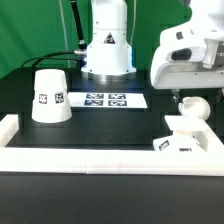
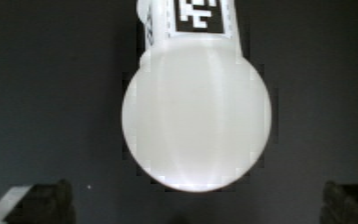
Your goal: Assemble lamp
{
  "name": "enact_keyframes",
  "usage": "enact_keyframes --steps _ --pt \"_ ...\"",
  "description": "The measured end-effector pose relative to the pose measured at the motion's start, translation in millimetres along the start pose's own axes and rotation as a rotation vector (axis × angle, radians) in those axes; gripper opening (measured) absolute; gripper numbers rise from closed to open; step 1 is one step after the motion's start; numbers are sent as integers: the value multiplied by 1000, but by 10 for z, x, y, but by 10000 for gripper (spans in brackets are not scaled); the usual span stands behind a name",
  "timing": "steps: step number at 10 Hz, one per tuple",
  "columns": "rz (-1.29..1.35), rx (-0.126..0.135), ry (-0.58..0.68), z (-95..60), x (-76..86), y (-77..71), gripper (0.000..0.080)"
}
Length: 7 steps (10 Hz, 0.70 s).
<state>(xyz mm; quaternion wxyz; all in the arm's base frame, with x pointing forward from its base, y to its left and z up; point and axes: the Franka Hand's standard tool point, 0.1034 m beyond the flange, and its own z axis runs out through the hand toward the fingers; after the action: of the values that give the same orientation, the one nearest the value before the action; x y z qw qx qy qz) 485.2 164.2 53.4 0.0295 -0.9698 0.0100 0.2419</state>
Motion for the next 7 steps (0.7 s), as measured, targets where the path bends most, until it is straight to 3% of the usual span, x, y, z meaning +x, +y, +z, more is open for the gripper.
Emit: enact_keyframes --steps 5,7 --pt "10 -20 -293 116 -27 63 699" --pt "11 -22 -280 168 15 -38 699"
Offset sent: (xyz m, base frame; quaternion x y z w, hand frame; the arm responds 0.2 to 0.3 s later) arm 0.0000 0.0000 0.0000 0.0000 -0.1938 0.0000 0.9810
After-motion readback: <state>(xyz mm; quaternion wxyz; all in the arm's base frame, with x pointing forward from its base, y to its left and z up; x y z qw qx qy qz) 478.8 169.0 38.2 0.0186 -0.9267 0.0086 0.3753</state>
